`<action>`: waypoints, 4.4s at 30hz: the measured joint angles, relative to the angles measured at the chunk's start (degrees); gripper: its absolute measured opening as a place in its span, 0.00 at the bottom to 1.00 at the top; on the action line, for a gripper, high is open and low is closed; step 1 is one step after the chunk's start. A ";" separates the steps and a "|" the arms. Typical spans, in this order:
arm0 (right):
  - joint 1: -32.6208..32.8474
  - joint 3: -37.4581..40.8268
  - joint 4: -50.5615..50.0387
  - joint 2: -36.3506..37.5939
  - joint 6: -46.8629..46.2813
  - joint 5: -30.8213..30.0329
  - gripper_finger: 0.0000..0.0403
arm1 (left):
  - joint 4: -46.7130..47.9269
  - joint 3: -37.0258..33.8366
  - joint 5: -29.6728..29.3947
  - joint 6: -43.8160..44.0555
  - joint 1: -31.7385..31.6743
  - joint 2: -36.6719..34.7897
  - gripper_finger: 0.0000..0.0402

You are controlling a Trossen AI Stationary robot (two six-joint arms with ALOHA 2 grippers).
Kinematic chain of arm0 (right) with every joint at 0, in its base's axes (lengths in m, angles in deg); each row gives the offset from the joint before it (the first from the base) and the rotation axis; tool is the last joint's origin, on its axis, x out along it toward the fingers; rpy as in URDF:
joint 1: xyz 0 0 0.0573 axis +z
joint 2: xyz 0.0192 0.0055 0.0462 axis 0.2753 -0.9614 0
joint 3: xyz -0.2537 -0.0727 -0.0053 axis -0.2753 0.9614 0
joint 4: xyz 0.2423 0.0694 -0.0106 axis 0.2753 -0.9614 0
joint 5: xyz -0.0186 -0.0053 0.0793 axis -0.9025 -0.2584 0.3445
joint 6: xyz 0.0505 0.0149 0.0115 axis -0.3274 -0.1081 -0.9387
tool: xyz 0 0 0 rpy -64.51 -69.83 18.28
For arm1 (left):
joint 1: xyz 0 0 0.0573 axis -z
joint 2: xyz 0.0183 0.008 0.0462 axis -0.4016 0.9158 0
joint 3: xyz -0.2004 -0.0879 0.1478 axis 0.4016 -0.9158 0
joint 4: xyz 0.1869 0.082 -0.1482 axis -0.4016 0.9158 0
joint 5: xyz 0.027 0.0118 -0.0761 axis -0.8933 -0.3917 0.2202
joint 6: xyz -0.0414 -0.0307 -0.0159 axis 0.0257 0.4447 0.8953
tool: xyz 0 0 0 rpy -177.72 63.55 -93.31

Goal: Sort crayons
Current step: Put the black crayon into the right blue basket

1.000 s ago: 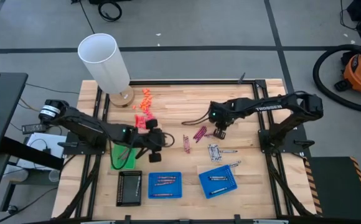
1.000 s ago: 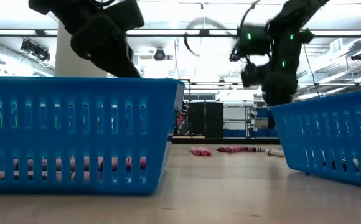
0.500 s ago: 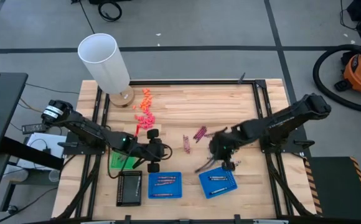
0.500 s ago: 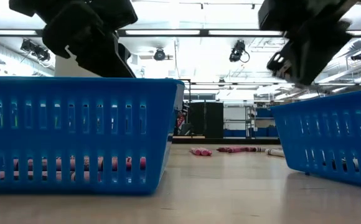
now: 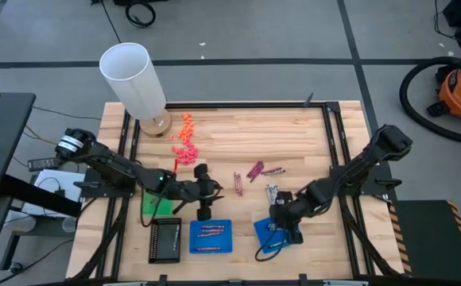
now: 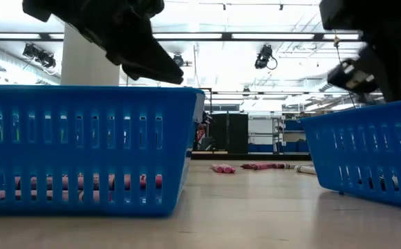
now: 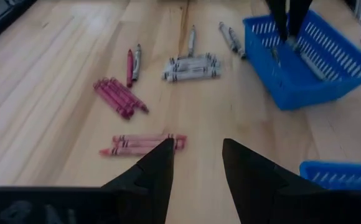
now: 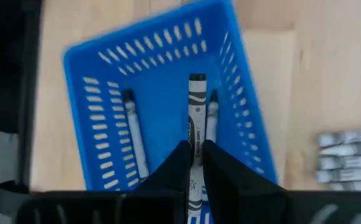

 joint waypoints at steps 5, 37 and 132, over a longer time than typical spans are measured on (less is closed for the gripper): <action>0.62 -0.33 -0.27 -3.47 -1.37 1.33 0.13 | -5.21 0.00 0.07 -0.49 0.00 4.73 0.37; -16.89 5.89 -6.19 3.65 16.67 -16.75 0.27 | -1.72 0.55 17.21 -11.49 -13.86 6.89 0.37; -8.74 -3.91 -18.07 3.07 -0.71 3.41 0.25 | 20.42 0.57 5.62 -2.15 0.16 -10.27 0.37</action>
